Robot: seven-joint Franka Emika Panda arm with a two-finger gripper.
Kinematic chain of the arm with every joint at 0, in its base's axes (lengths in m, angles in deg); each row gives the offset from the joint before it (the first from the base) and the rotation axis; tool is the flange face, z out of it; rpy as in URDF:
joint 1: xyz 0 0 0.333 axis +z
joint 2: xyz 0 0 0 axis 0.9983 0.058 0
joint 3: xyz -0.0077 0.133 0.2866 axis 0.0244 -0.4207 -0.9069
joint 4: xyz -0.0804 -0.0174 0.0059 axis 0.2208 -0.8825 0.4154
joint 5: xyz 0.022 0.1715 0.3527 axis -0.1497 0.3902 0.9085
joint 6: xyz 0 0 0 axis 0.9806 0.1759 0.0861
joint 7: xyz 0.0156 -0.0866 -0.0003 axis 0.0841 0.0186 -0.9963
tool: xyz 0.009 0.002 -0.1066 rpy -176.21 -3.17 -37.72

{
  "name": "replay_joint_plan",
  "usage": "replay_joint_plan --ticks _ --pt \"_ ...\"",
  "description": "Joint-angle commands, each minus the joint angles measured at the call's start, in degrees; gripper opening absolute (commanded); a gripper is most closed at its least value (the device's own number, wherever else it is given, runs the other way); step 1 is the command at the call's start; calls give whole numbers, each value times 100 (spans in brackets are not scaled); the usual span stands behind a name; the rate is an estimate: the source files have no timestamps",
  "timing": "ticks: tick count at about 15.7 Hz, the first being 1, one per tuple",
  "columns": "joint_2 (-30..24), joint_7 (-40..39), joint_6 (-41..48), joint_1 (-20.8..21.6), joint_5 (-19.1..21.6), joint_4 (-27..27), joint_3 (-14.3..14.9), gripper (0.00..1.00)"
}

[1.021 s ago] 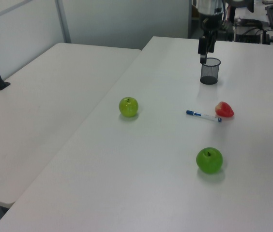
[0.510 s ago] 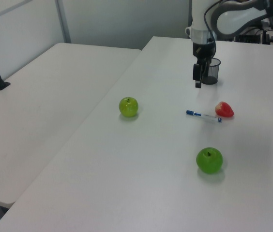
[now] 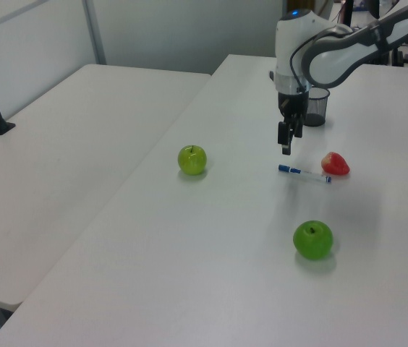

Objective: Place marker
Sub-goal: 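Close the gripper on the marker near its blue cap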

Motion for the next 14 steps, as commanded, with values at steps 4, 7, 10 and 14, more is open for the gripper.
replay_joint_plan --ticks 4,7,10,14 --pt "370 248 -481 150 -124 74 -8 97" --pt "467 248 -499 168 -202 74 -16 89" --pt "511 248 -578 185 -264 74 -16 75" --pt "511 248 -596 185 -264 74 -16 50"
